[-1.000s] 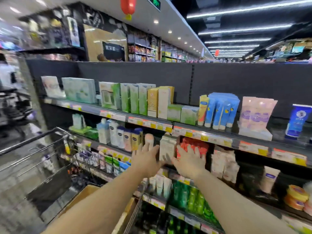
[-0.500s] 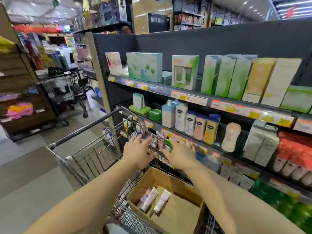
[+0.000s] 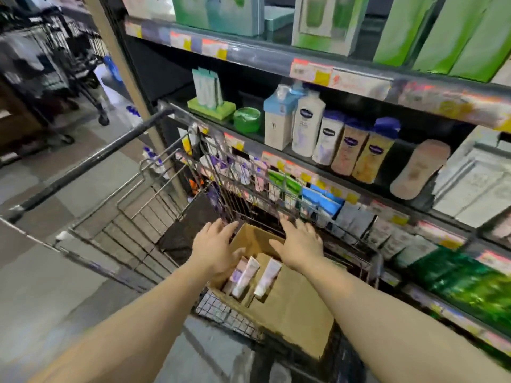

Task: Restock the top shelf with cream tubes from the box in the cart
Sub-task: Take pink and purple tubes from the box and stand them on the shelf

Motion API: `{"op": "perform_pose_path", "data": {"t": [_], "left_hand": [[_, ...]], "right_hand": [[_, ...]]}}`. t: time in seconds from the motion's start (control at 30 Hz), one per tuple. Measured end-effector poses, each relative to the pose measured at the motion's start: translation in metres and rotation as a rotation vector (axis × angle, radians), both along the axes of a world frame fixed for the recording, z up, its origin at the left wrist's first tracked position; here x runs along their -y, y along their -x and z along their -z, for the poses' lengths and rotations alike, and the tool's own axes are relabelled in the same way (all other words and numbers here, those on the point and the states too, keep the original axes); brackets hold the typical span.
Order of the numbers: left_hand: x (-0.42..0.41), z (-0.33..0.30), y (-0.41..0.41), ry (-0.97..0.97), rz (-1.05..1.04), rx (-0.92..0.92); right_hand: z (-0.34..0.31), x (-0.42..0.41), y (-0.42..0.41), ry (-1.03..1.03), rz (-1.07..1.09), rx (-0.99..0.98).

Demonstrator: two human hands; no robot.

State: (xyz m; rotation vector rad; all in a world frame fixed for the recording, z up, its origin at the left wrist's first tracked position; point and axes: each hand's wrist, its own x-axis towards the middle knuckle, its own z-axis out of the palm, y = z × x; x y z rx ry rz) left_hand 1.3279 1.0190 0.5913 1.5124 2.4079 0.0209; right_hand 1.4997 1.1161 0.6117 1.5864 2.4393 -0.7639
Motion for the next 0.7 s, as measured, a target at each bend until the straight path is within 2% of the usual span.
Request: {"op": "perform_pose_path", "data": {"t": [0.37,0.7], "left_hand": [[-0.071,0.083,0.015,0.129,-0.014,0.097],[-0.067,0.225,0.023,0.413,-0.007,0.306]], "right_hand": [[0.087,-0.071,0.014,0.138,0.038,0.055],[0.205,-0.053,0.013,0.326,0.165,0.147]]}}
